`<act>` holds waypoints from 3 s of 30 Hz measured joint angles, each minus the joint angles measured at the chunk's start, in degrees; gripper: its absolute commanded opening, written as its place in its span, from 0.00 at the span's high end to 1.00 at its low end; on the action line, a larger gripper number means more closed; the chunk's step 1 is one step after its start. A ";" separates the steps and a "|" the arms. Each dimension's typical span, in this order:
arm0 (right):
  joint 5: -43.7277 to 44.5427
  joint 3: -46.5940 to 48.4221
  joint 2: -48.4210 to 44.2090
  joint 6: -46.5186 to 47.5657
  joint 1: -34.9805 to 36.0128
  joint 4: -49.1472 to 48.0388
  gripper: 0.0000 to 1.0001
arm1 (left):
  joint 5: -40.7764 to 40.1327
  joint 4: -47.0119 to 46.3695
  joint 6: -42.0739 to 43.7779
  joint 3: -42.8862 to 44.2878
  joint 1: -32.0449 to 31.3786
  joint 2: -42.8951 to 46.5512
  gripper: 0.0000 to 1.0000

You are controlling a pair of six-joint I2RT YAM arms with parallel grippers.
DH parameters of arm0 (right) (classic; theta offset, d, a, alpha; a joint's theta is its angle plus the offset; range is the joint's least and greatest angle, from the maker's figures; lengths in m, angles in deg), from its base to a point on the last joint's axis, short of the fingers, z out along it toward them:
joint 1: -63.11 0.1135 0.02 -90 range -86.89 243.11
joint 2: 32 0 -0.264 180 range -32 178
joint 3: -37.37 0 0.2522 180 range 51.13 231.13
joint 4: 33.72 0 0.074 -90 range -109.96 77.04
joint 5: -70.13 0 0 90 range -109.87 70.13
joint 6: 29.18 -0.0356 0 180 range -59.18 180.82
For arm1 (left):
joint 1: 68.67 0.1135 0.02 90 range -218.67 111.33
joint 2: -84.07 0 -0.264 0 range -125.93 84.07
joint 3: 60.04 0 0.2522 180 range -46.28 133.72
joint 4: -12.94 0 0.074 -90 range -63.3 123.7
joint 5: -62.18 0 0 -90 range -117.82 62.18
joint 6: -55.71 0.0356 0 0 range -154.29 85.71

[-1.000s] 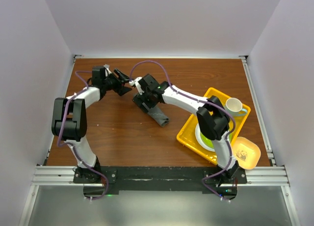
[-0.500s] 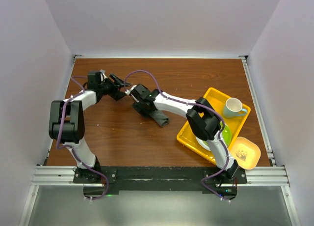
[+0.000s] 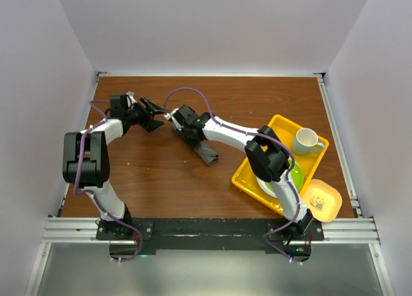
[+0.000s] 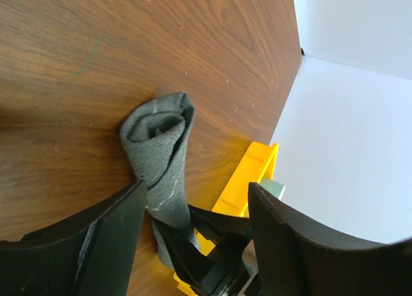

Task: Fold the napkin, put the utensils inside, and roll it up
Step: Roll the napkin with the utensil

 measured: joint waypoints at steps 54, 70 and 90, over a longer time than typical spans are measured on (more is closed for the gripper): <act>-59.36 -22.29 -2.25 -26.38 -19.41 -25.59 0.67 | 8.61 -23.80 -12.87 -0.28 -13.66 -9.88 0.40; -50.58 -18.08 -4.02 -18.01 -16.17 -15.76 0.52 | 7.15 -16.50 -5.29 1.05 -13.66 -12.92 0.40; -43.69 -2.82 -4.09 -12.41 -16.00 2.03 0.42 | 6.97 -10.99 1.49 2.32 -13.25 -13.00 0.41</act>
